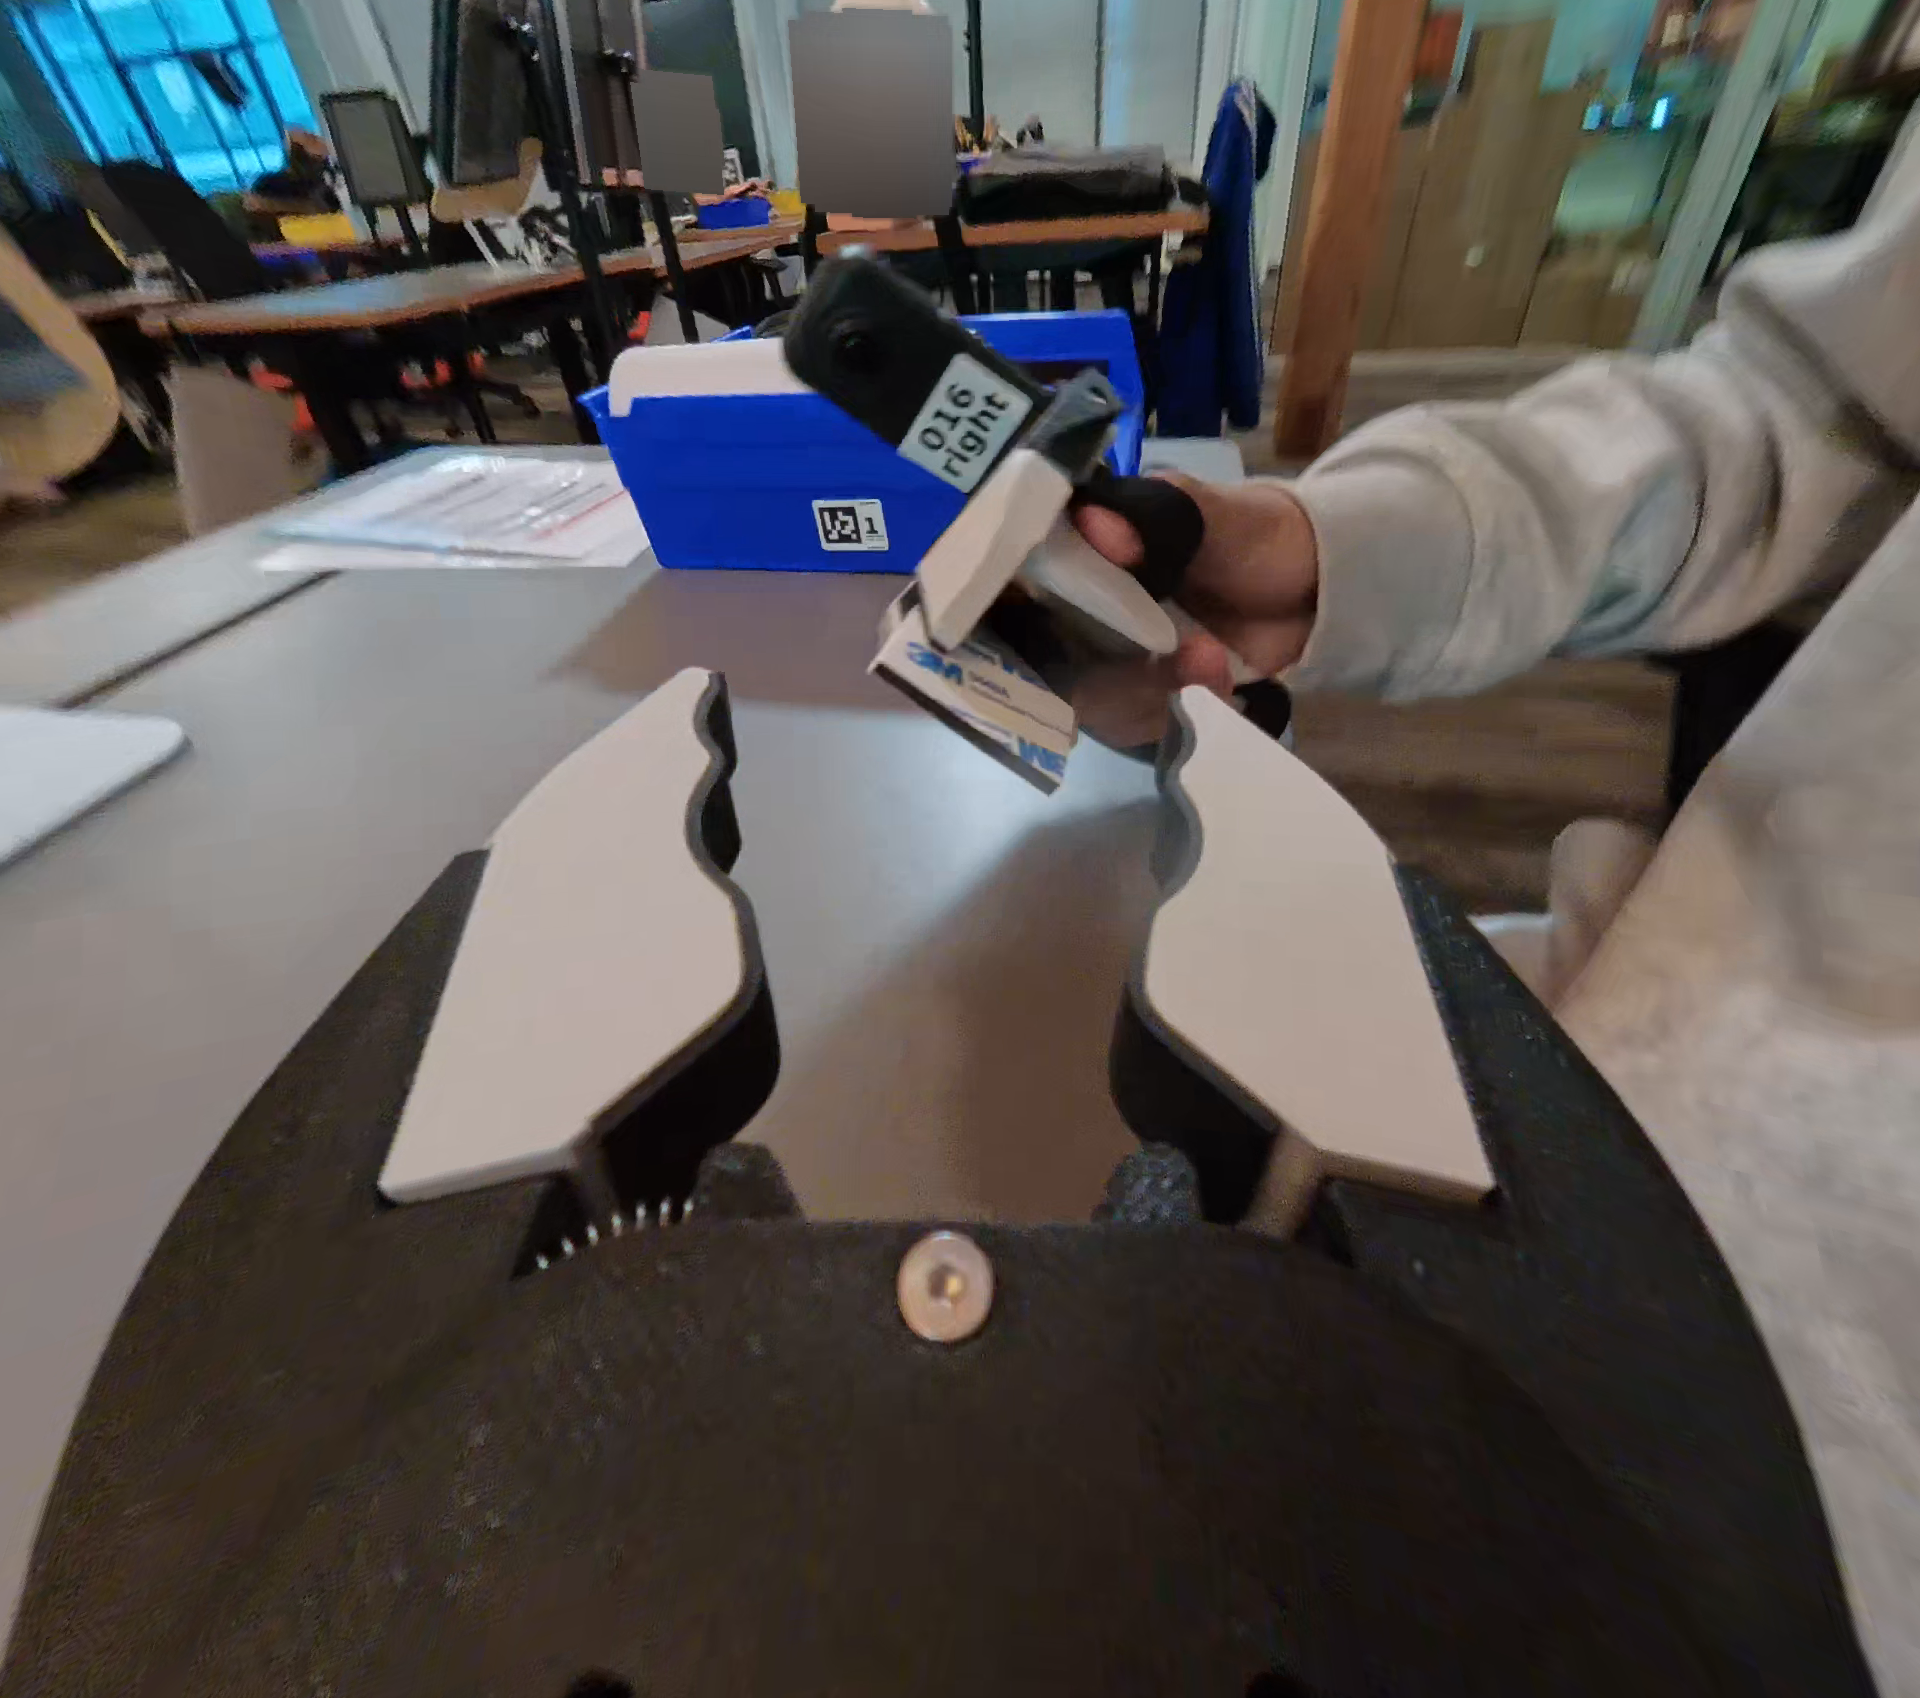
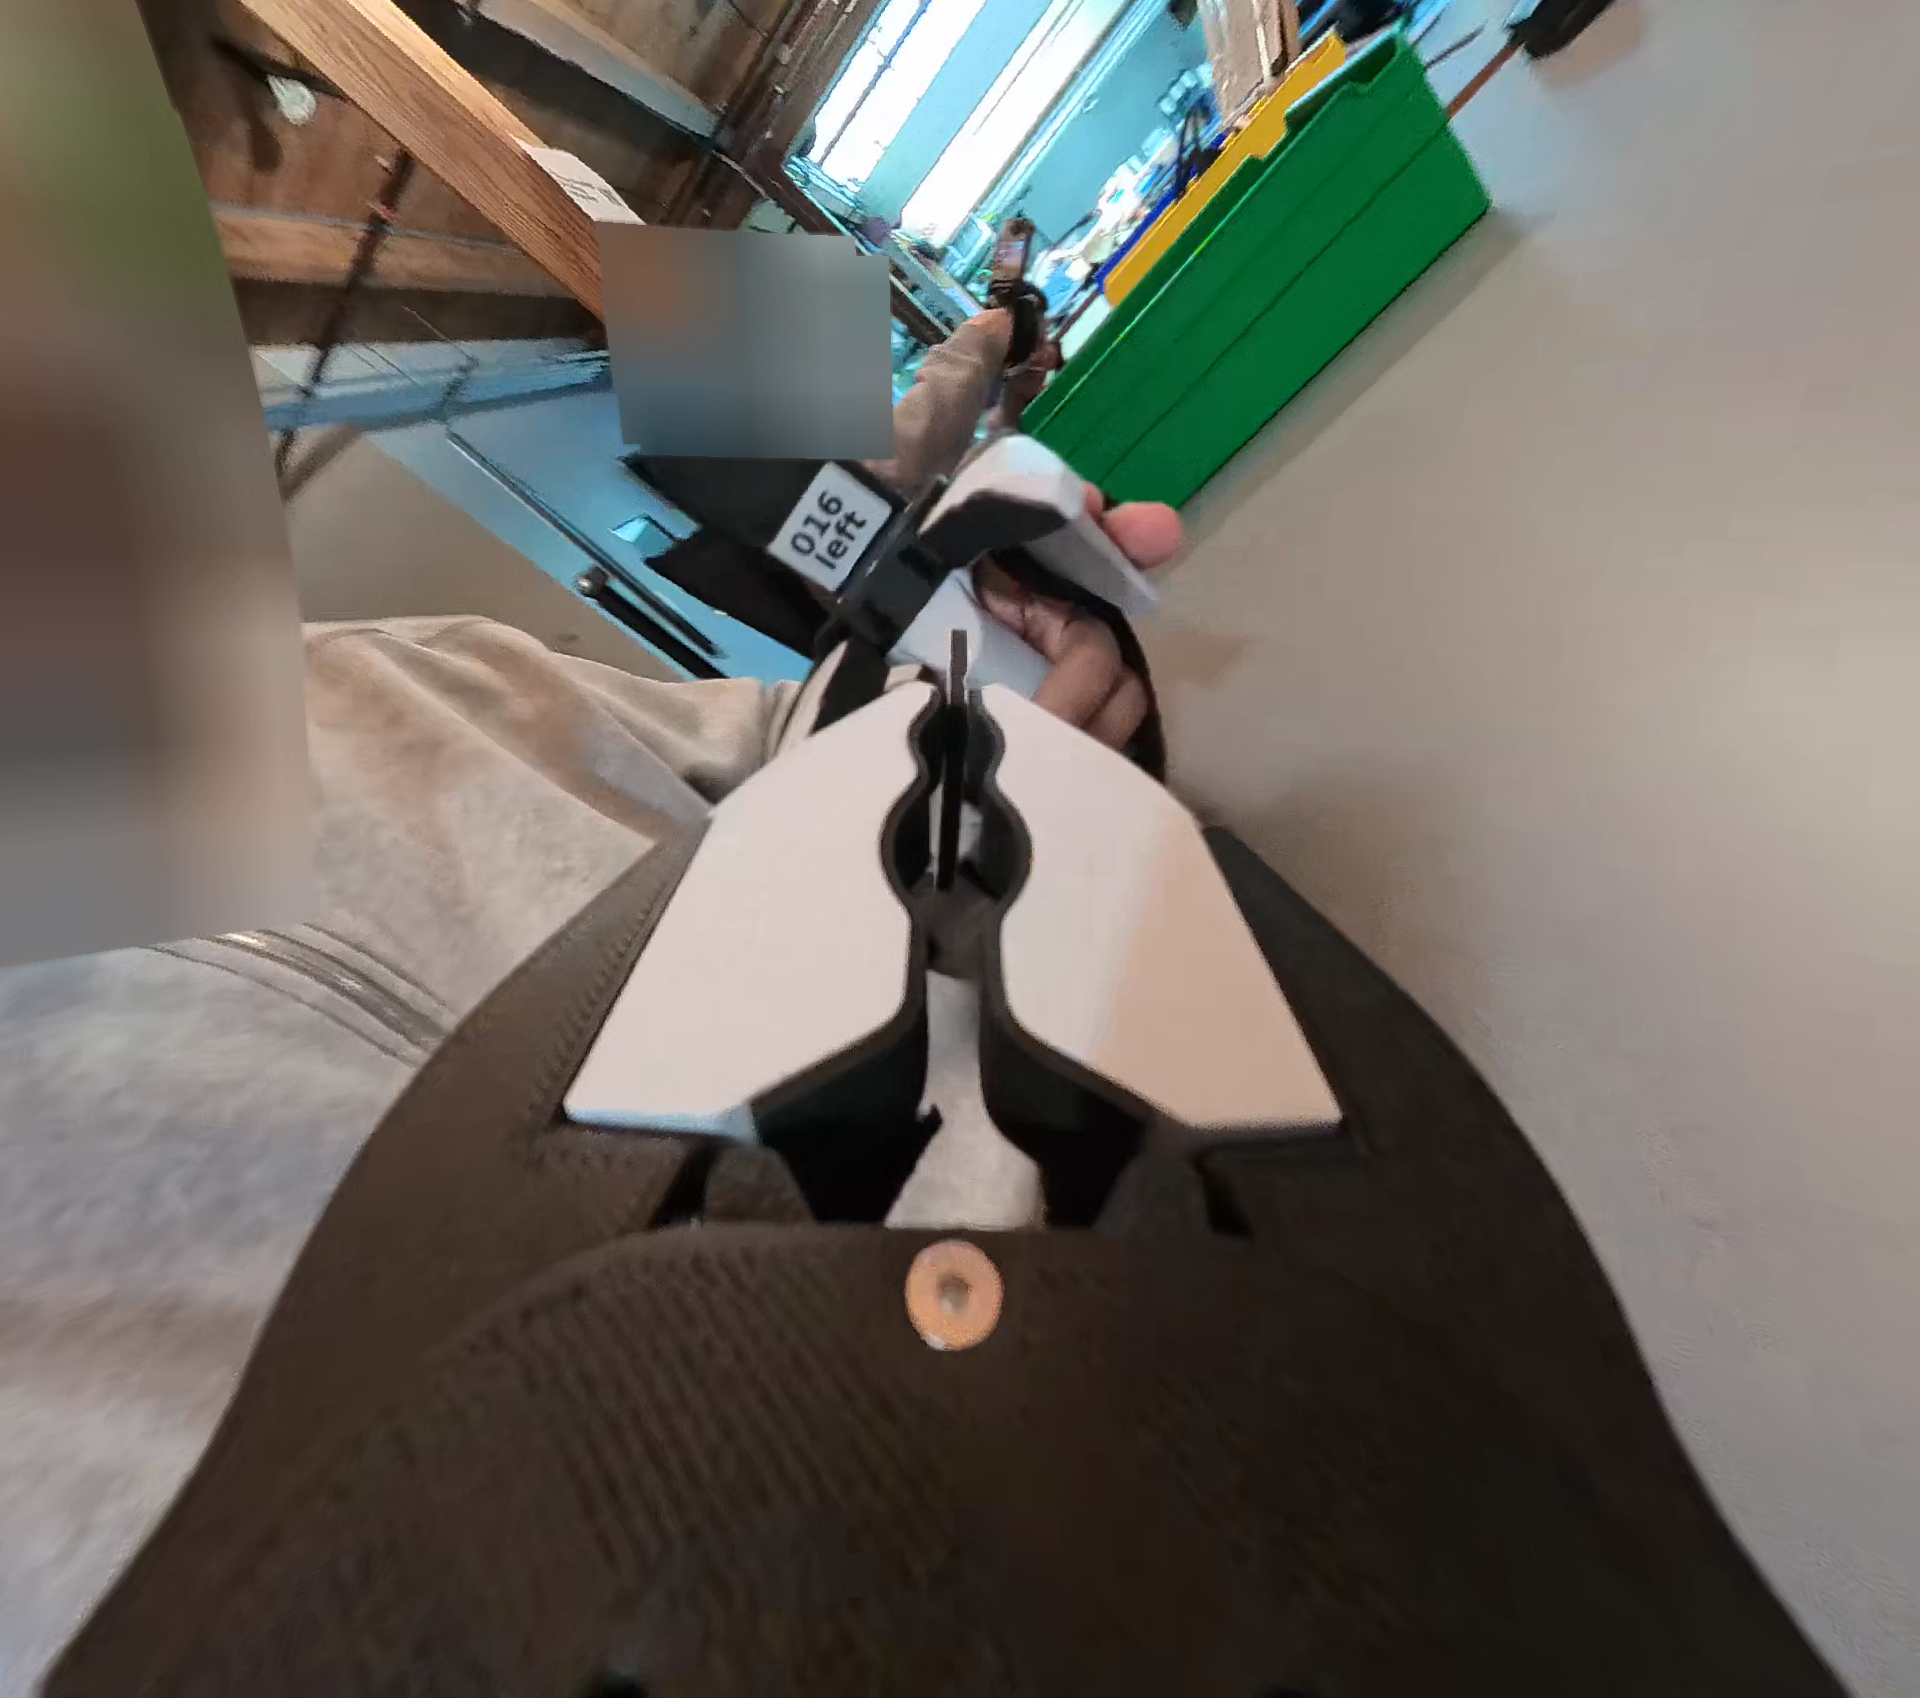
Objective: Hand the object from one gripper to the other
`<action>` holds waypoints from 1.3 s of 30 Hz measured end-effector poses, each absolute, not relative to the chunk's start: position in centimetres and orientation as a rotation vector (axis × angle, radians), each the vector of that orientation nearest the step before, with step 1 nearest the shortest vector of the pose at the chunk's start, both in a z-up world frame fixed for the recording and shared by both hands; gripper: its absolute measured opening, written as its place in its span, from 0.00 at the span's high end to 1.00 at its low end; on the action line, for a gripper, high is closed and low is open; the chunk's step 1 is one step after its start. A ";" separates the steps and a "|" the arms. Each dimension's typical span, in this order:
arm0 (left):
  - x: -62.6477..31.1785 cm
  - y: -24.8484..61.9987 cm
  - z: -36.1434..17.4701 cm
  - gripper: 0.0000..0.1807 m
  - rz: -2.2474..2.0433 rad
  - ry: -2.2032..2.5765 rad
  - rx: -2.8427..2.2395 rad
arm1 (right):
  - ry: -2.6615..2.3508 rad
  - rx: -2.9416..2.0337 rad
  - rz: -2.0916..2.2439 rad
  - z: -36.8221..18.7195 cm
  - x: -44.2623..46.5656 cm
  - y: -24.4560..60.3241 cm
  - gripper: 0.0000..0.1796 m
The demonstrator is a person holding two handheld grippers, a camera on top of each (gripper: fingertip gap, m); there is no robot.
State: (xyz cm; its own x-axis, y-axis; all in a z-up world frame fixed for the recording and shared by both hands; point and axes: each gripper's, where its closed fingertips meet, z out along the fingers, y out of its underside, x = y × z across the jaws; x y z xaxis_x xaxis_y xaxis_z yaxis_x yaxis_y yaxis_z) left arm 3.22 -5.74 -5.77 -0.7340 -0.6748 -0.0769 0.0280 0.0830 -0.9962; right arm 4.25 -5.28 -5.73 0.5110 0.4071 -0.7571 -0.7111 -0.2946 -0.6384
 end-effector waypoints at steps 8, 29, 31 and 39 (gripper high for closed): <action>2.2 -7.7 -7.6 0.67 -1.461 1.933 -0.407 | 0.374 -1.495 1.415 -7.0 3.0 -5.1 0.98; 2.6 -7.5 -8.3 0.73 -1.376 1.974 -0.443 | 0.346 -1.510 1.414 -7.0 2.7 -5.1 0.98; 2.6 -7.4 -8.3 0.73 -1.365 1.967 -0.442 | 0.340 -1.496 1.407 -6.9 2.8 -5.1 0.97; 3.6 -6.1 -8.0 0.74 -1.364 1.931 -0.551 | 0.458 -1.376 1.256 -6.2 6.0 -4.8 0.75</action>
